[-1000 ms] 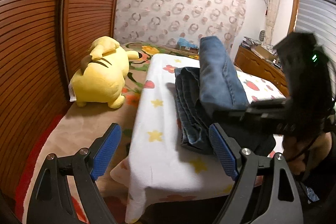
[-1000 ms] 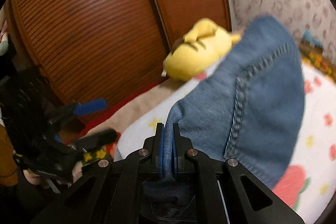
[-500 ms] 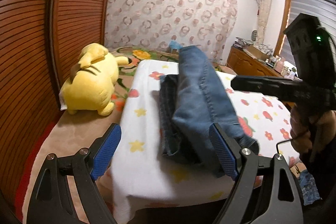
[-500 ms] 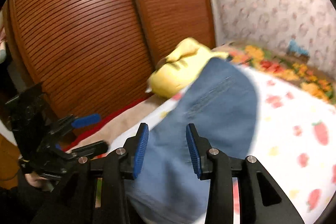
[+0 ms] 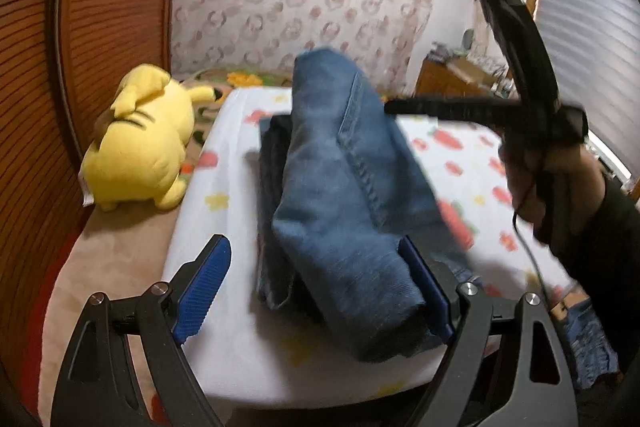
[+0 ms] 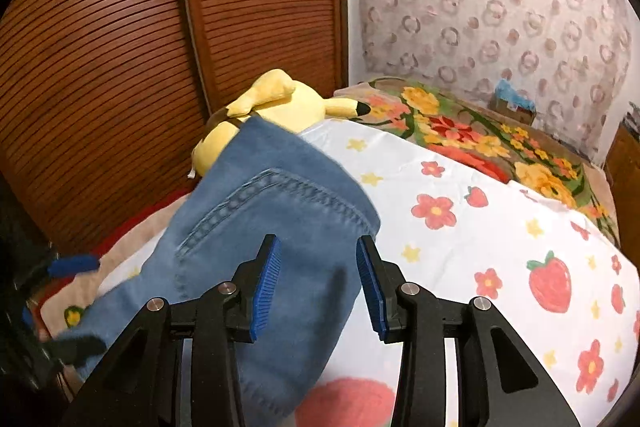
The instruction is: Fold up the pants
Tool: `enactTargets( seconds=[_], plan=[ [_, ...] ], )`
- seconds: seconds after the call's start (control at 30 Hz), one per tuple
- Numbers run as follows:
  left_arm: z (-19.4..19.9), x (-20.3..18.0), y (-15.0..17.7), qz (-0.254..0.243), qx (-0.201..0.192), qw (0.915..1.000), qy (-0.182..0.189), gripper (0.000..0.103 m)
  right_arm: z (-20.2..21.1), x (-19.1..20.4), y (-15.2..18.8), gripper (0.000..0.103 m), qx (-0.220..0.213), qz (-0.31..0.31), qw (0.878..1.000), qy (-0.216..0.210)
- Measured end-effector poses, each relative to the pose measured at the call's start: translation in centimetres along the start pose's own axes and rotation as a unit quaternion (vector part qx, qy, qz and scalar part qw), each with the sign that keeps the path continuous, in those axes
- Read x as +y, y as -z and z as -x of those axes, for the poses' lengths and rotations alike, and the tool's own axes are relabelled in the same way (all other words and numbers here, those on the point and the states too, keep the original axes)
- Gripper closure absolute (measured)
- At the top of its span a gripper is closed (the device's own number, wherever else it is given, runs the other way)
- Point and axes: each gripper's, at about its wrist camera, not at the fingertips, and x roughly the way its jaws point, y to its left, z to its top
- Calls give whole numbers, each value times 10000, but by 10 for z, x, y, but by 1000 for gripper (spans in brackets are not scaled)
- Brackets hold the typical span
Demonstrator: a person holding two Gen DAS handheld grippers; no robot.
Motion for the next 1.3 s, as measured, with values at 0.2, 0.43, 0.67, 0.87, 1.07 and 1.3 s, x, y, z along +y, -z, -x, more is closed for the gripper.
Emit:
enactTargets(
  seconds=[0.2, 0.43, 0.67, 0.87, 1.07, 1.3],
  plan=[
    [-9, 12, 26, 100, 344, 9993, -113, 17, -34, -30, -14, 49, 232, -300, 9988, -311],
    [-12, 14, 34, 220, 344, 9992, 53, 17, -66, -44, -9, 32, 681, -513, 9959, -315],
    [-8, 20, 27, 513, 261, 9977, 359, 18, -82, -57, -5, 26, 803, -815, 9920, -532],
    [-6, 19, 10, 545, 125, 9972, 500, 24, -85, -61, -2, 26, 877, -799, 9906, -681],
    [-27, 26, 13, 769, 478, 9938, 642, 26, -93, -69, 0, 26, 924, -907, 9876, -883],
    [-28, 25, 20, 821, 487, 9924, 782, 41, -96, -71, 3, 44, 915, -984, 9839, -1177]
  ],
)
